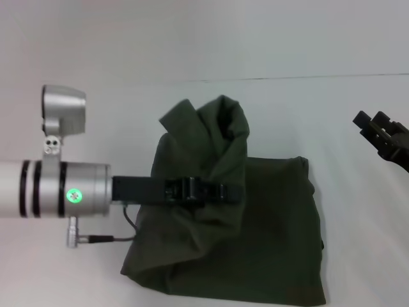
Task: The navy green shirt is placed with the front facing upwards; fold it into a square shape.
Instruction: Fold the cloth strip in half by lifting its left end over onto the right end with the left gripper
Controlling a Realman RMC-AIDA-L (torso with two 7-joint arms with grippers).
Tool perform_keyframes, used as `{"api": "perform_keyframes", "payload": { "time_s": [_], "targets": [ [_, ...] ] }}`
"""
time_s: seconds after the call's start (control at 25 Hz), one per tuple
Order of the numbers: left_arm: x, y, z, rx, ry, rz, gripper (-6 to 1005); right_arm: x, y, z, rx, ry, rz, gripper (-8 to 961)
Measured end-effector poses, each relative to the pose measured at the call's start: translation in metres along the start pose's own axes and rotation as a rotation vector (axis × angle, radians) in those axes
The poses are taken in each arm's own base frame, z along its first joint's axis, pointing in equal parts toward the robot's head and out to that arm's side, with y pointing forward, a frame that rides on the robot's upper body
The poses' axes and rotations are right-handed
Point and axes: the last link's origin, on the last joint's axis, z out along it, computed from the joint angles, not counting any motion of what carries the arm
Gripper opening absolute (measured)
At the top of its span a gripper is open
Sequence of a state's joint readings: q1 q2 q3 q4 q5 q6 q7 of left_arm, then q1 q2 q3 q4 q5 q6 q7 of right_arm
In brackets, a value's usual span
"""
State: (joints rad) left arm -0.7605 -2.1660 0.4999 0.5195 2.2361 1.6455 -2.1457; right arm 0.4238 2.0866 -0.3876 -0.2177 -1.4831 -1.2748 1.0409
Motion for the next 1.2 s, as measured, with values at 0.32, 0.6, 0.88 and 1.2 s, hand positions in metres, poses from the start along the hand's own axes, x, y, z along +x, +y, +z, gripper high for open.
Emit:
{"api": "perform_keyframes", "payload": {
  "time_s": [0.32,0.6,0.88,1.2],
  "targets": [
    [-0.007,-0.005,0.016,-0.011,0.014,-0.024,99,-0.001,-0.004,-0.005,0.021,-0.020,0.010,591],
    [-0.013,-0.007,0.028,-0.022,0.013,-0.036,99,-0.003,-0.003,-0.007,0.016,-0.036,0.014,590],
    [-0.014,-0.005,0.034,-0.053,0.044,-0.028,99,-0.003,-0.003,-0.007,0.016,-0.036,0.014,592],
    [-0.023,-0.010,0.038,-0.027,0.020,-0.009,123,-0.003,-0.003,-0.007,0.015,-0.036,0.015,591]
  ]
}}
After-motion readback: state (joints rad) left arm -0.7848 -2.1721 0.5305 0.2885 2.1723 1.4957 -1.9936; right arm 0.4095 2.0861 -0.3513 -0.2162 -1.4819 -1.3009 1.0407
